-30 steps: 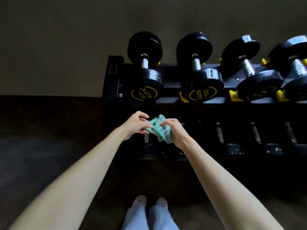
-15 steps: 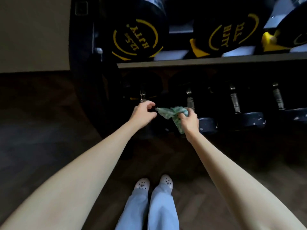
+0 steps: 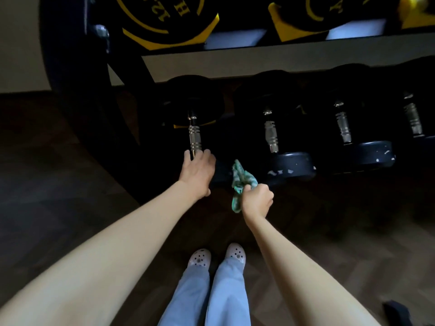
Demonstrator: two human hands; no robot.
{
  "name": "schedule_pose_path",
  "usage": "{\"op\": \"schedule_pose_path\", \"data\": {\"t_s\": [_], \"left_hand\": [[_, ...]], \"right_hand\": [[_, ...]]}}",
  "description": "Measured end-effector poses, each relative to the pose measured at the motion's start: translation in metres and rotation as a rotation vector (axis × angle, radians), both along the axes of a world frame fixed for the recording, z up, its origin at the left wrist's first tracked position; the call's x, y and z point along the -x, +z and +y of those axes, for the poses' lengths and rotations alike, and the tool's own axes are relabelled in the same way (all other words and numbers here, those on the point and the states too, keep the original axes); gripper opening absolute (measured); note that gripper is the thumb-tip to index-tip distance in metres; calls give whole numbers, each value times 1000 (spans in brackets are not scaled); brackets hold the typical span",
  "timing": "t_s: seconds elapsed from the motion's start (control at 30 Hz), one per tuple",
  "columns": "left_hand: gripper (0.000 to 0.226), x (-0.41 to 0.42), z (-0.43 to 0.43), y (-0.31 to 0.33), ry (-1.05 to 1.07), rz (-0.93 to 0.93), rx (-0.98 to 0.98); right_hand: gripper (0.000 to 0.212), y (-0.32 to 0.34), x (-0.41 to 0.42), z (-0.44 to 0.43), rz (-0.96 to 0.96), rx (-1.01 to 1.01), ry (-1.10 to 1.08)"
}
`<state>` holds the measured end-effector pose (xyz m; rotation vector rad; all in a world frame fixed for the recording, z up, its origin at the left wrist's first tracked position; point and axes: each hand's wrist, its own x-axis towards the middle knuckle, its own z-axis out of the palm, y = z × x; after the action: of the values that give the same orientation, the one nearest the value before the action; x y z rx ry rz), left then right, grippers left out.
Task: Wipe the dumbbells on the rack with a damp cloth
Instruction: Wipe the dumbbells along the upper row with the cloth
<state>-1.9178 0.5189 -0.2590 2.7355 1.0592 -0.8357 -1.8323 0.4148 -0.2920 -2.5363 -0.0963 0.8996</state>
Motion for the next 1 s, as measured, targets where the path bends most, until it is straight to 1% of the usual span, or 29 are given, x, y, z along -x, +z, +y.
{"op": "schedule_pose_path", "data": {"t_s": [0.07, 0.13, 0.2, 0.3, 0.47, 0.57, 0.63, 0.7, 0.77, 0.87, 0.93, 1.0], "left_hand": [[94, 2, -3, -5, 10, -2, -21], [92, 4, -4, -9, 1, -35, -39], [87, 7, 0, -14, 0, -97, -40], [81, 11, 3, -16, -2, -170, -31], [79, 14, 5, -19, 0, -215, -25], [79, 14, 7, -18, -11, -226, -30], [78, 15, 7, -19, -9, -232, -19], [80, 16, 8, -19, -9, -242, -13], [87, 18, 9, -19, -7, -258, 4], [97, 29, 8, -18, 20, -325, 91], [96, 42, 3, -18, 77, -418, 161], [93, 57, -2, -17, 196, -504, 190]], "right_hand": [[28, -17, -2, 5, 168, 21, -166], [27, -31, -7, 8, 336, 6, -308], [31, -43, -8, 13, 452, -32, -350], [36, -52, -5, 22, 584, -176, -399], [34, -60, 1, 34, 573, -284, -490], [32, -51, -2, 42, 635, -395, -628], [33, -45, -1, 44, 652, -430, -685], [35, -40, 3, 43, 612, -461, -644], [36, -38, 8, 40, 563, -490, -600], [36, -31, 11, 38, 440, -525, -499], [35, -24, 13, 43, 326, -547, -329], [34, -11, 18, 52, 226, -535, -112]]}}
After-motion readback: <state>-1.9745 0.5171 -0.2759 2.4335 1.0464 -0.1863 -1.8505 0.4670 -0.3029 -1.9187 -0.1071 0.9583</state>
